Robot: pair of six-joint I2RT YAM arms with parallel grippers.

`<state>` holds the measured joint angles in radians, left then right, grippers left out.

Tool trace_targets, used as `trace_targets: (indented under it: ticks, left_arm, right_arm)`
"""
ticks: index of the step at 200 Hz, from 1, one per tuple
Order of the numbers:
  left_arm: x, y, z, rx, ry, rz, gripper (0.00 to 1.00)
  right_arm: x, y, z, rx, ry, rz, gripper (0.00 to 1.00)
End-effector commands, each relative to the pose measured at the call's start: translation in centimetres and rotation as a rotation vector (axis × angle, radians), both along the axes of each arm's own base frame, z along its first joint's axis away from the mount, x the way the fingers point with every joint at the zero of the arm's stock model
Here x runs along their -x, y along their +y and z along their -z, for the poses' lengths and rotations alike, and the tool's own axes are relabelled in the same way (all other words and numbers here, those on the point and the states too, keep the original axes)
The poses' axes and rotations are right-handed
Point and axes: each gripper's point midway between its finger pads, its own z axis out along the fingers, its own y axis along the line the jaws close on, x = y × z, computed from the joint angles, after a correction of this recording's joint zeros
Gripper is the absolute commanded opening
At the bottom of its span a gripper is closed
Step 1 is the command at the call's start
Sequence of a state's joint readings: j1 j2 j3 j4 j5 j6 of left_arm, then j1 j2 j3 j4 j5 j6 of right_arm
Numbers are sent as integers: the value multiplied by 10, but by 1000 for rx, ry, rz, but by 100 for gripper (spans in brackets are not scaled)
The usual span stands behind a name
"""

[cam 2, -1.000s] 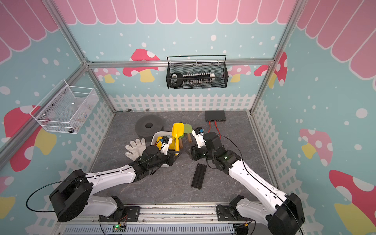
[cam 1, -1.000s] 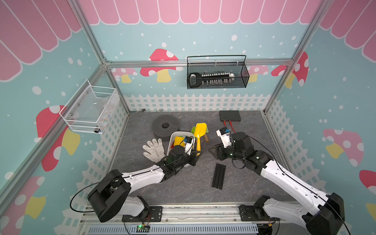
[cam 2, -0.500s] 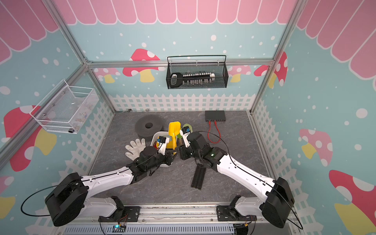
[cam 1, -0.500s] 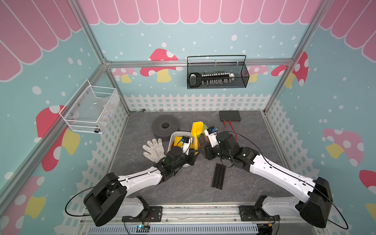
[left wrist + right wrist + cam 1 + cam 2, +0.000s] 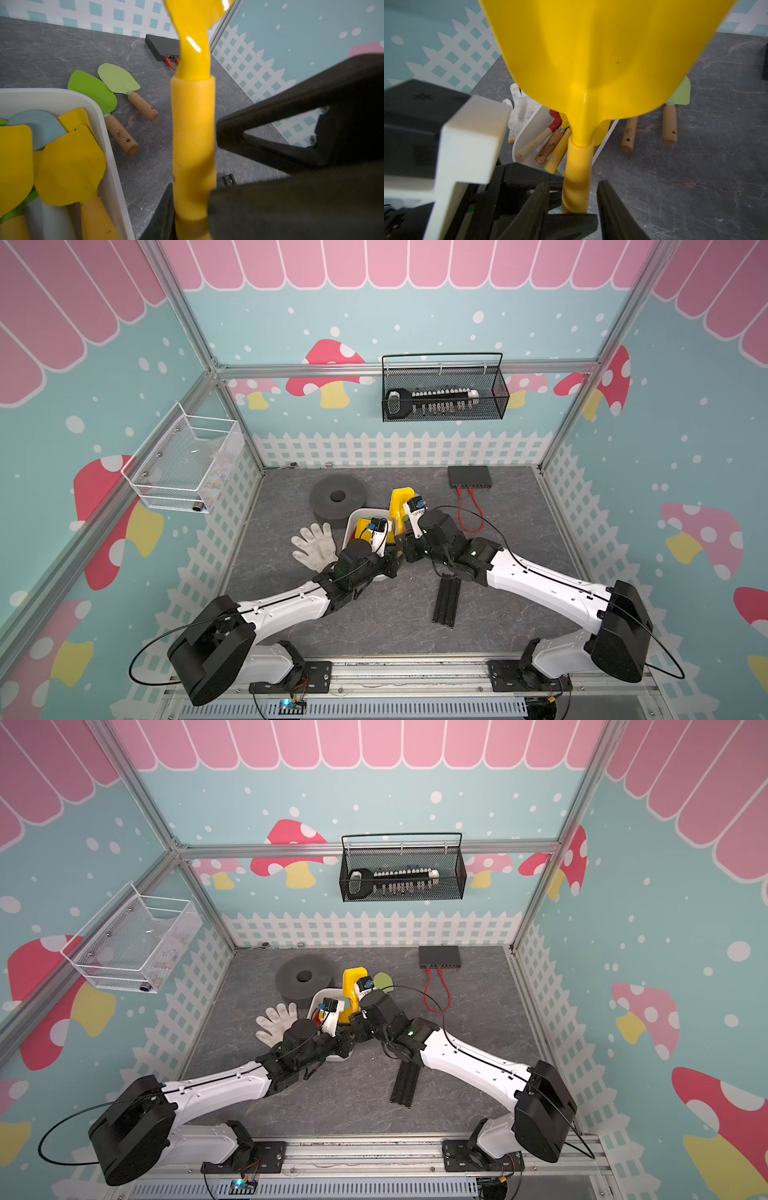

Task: Take the shovel out of the storage box
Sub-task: Place the shovel at the center of the board.

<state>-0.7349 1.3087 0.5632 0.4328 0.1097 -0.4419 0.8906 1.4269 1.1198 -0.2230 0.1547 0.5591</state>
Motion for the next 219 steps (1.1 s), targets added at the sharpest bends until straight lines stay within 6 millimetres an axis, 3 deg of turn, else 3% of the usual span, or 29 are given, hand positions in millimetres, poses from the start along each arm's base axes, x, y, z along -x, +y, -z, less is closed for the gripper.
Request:
trace_targets:
  ticks: [1, 43, 86, 98, 116, 132, 182, 219]
  left_arm:
    - [1, -1, -18, 48, -44, 11, 0]
    - [3, -2, -21, 60, -48, 23, 0]
    - [2, -1, -21, 58, -48, 18, 0]
    - [2, -1, -20, 55, -46, 17, 8]
    - [2, -1, -18, 46, -42, 17, 32]
    - [2, 0, -18, 35, -41, 18, 43]
    - [4, 17, -19, -34, -65, -18, 56]
    - [-2, 46, -23, -79, -77, -140, 60]
  right_arm:
    - [-11, 0, -10, -11, -35, 56, 42]
    - [-14, 8, -3, -3, -18, 41, 41]
    - [-14, 8, -3, 0, -23, 39, 18]
    - [-14, 6, -5, 3, -29, 45, 17]
    - [-14, 4, -5, 8, -30, 48, 17]
    - [-14, 3, -3, 22, -21, 47, 17]
    - [-22, -7, 14, 71, 62, 19, 15]
    - [-33, -27, 30, 84, 144, 36, 16]
